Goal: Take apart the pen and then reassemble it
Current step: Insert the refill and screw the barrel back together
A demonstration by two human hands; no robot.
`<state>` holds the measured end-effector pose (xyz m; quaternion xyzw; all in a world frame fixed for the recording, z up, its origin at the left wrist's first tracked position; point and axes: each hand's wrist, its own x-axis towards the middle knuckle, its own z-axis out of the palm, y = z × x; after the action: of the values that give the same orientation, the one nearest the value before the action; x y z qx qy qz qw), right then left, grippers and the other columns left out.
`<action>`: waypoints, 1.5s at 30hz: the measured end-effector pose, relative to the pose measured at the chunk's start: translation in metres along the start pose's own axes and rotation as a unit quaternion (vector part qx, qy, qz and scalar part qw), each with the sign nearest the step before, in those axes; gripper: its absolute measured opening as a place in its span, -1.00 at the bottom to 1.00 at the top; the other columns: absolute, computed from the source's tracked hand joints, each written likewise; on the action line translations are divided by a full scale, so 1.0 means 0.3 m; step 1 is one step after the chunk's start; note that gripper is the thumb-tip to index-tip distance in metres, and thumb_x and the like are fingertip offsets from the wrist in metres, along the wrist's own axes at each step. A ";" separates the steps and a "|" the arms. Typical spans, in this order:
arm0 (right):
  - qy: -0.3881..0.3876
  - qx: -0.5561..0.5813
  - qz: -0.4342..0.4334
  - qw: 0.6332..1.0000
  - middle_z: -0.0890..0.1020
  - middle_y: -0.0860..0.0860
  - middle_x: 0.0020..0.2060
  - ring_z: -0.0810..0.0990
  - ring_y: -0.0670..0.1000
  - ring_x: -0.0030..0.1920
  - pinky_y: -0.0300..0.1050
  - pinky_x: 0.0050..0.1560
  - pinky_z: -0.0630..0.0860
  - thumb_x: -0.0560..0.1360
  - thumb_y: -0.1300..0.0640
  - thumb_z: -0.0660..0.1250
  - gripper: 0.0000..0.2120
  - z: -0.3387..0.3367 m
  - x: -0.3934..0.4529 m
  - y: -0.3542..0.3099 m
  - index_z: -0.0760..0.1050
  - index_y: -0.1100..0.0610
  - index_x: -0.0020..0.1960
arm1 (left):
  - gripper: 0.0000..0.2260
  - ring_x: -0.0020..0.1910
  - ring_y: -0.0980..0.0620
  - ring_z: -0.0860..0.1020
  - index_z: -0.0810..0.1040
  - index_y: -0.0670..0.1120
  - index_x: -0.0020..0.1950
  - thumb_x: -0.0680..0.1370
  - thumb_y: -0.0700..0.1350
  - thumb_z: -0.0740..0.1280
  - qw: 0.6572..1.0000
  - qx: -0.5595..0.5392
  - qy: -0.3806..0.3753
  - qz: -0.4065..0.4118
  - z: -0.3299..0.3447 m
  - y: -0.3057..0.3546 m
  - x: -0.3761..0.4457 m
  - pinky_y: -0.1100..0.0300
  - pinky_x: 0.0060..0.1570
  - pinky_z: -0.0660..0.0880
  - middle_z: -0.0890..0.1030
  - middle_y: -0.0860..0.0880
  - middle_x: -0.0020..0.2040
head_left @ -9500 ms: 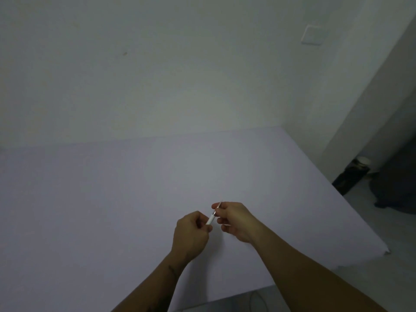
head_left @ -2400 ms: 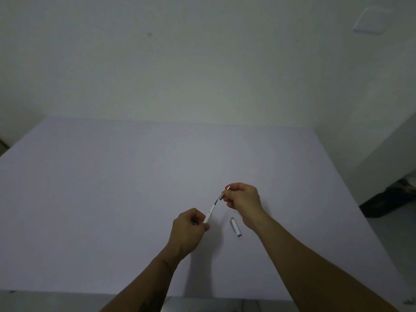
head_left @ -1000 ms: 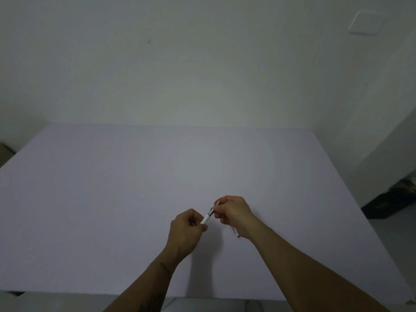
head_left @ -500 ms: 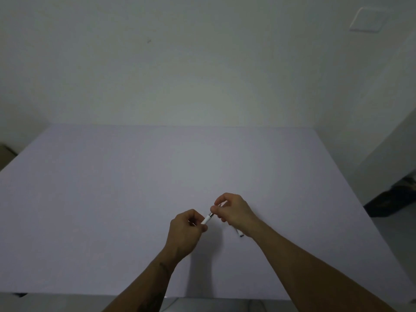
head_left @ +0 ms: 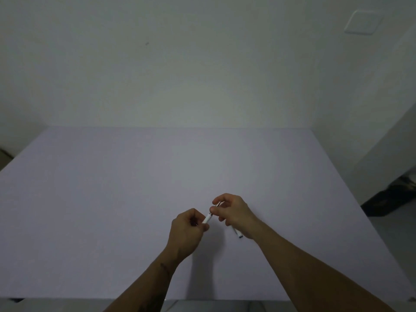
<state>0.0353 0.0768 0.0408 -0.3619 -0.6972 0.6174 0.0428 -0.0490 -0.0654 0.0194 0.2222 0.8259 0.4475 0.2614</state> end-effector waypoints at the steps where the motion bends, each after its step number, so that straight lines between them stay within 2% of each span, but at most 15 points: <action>1: -0.008 0.028 0.007 1.000 0.69 0.10 -0.16 0.60 0.00 -0.24 -0.17 -0.29 0.51 0.44 0.19 0.44 -0.84 -0.003 0.001 -0.002 0.63 0.10 0.02 | -0.93 -0.35 0.02 0.50 0.60 -0.12 -0.19 0.45 -0.22 0.47 1.000 0.001 0.001 0.000 0.001 0.003 -0.002 0.24 -0.34 0.44 0.59 -0.07 -0.30; 4: -0.009 0.073 0.032 0.997 0.70 0.15 -0.11 0.60 0.02 -0.20 -0.18 -0.27 0.53 0.46 0.29 0.40 -0.85 -0.015 0.006 0.000 0.69 0.13 -0.04 | -0.93 -0.36 0.02 0.49 0.59 -0.15 -0.18 0.45 -0.22 0.47 1.000 -0.004 0.003 -0.001 0.002 0.007 -0.002 0.24 -0.35 0.43 0.58 -0.07 -0.31; 9: -0.004 0.052 0.034 0.998 0.65 0.09 -0.21 0.58 0.00 -0.24 -0.15 -0.28 0.50 0.47 0.22 0.42 -0.98 -0.003 0.007 0.008 0.64 0.16 -0.12 | -0.91 -0.37 0.03 0.48 0.57 -0.13 -0.20 0.44 -0.22 0.47 1.000 -0.003 0.001 -0.005 0.005 0.006 -0.011 0.23 -0.35 0.45 0.56 -0.05 -0.34; 13: -0.018 0.079 0.045 0.996 0.69 0.10 -0.12 0.59 0.01 -0.21 -0.16 -0.26 0.52 0.47 0.25 0.42 -0.84 -0.002 0.001 0.013 0.66 0.11 0.03 | -0.91 -0.39 0.05 0.47 0.58 -0.13 -0.21 0.43 -0.21 0.48 1.000 -0.002 -0.001 -0.004 0.001 0.004 -0.015 0.24 -0.36 0.43 0.55 -0.03 -0.35; 16: -0.018 0.095 0.058 0.994 0.71 0.16 -0.05 0.57 0.01 -0.18 -0.16 -0.23 0.52 0.49 0.32 0.36 -0.82 -0.003 -0.001 0.015 0.69 0.13 -0.02 | -0.90 -0.40 0.07 0.46 0.57 -0.11 -0.22 0.44 -0.22 0.47 1.000 -0.003 -0.002 0.000 0.001 0.007 -0.016 0.27 -0.38 0.40 0.54 -0.01 -0.36; 21: -0.014 0.094 0.065 0.993 0.65 0.11 -0.17 0.57 0.03 -0.19 -0.14 -0.25 0.51 0.49 0.24 0.41 -0.93 0.014 -0.004 0.013 0.64 0.19 -0.04 | -0.91 -0.39 0.06 0.46 0.57 -0.15 -0.19 0.45 -0.22 0.47 1.000 -0.003 -0.008 0.011 0.006 0.008 -0.016 0.24 -0.34 0.43 0.54 -0.03 -0.36; 27: -0.035 0.163 0.077 0.983 0.70 0.06 -0.12 0.55 0.00 -0.19 -0.18 -0.24 0.52 0.51 0.36 0.33 -0.75 0.014 -0.019 0.018 0.68 0.11 0.06 | -0.92 -0.38 0.08 0.47 0.58 -0.15 -0.19 0.44 -0.22 0.47 1.000 -0.011 -0.012 0.016 0.000 0.001 -0.011 0.28 -0.35 0.41 0.55 -0.01 -0.35; 30: -0.024 0.164 0.088 0.982 0.68 0.05 -0.15 0.53 -0.01 -0.20 -0.17 -0.23 0.50 0.51 0.35 0.33 -0.81 0.030 -0.022 0.025 0.68 0.18 0.01 | -0.91 -0.41 0.11 0.45 0.58 -0.12 -0.21 0.43 -0.22 0.47 0.999 -0.012 -0.024 0.020 -0.011 -0.003 -0.008 0.30 -0.37 0.38 0.53 0.03 -0.38; 33: -0.007 0.158 0.091 0.983 0.59 0.06 -0.25 0.52 0.00 -0.25 -0.15 -0.27 0.47 0.49 0.29 0.40 -0.95 0.060 -0.026 0.020 0.62 0.21 -0.07 | -0.91 -0.42 0.12 0.44 0.58 -0.11 -0.22 0.43 -0.22 0.47 0.999 -0.017 -0.034 0.023 -0.029 -0.014 -0.005 0.28 -0.38 0.39 0.52 0.03 -0.38; 35: -0.001 0.165 0.088 0.982 0.58 0.07 -0.24 0.52 0.02 -0.23 -0.14 -0.26 0.47 0.48 0.28 0.41 -0.94 0.081 -0.029 0.016 0.61 0.19 -0.05 | -0.91 -0.42 0.12 0.45 0.58 -0.11 -0.22 0.43 -0.22 0.47 0.999 -0.020 -0.034 0.024 -0.042 -0.023 -0.002 0.27 -0.36 0.42 0.53 0.02 -0.38; 38: 0.001 0.195 0.077 0.978 0.62 0.07 -0.16 0.53 0.04 -0.17 -0.12 -0.21 0.50 0.51 0.30 0.36 -0.80 0.108 -0.034 0.017 0.68 0.12 0.05 | -0.90 -0.40 0.11 0.46 0.57 -0.10 -0.22 0.44 -0.21 0.47 0.999 -0.025 -0.035 0.026 -0.060 -0.040 0.003 0.26 -0.34 0.43 0.54 0.02 -0.36; 40: 0.012 0.192 0.076 0.978 0.64 0.08 -0.13 0.54 0.03 -0.15 -0.13 -0.20 0.52 0.51 0.29 0.35 -0.83 0.127 -0.041 0.020 0.69 0.13 0.00 | -0.90 -0.39 0.10 0.46 0.58 -0.09 -0.22 0.43 -0.21 0.47 0.998 -0.026 -0.040 0.028 -0.072 -0.053 0.006 0.25 -0.34 0.43 0.54 0.02 -0.37; 43: 0.034 0.177 0.082 0.980 0.60 0.08 -0.21 0.53 0.01 -0.21 -0.15 -0.25 0.50 0.50 0.26 0.40 -0.96 0.152 -0.054 0.020 0.63 0.18 -0.12 | -0.90 -0.39 0.09 0.46 0.58 -0.09 -0.21 0.43 -0.21 0.47 0.998 -0.023 -0.054 0.031 -0.081 -0.071 0.000 0.24 -0.33 0.45 0.54 0.01 -0.36; 45: 0.040 0.181 0.081 0.979 0.61 0.07 -0.22 0.53 0.02 -0.20 -0.14 -0.24 0.51 0.49 0.25 0.41 -0.96 0.161 -0.065 0.021 0.63 0.17 -0.08 | -0.90 -0.39 0.09 0.47 0.57 -0.08 -0.21 0.44 -0.21 0.47 0.997 -0.021 -0.062 0.037 -0.084 -0.079 -0.006 0.25 -0.33 0.45 0.55 0.01 -0.36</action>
<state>0.0280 0.0255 0.0314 -0.4274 -0.5401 0.7200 0.0852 -0.0668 -0.0940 0.0113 0.2739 0.7900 0.4594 0.2998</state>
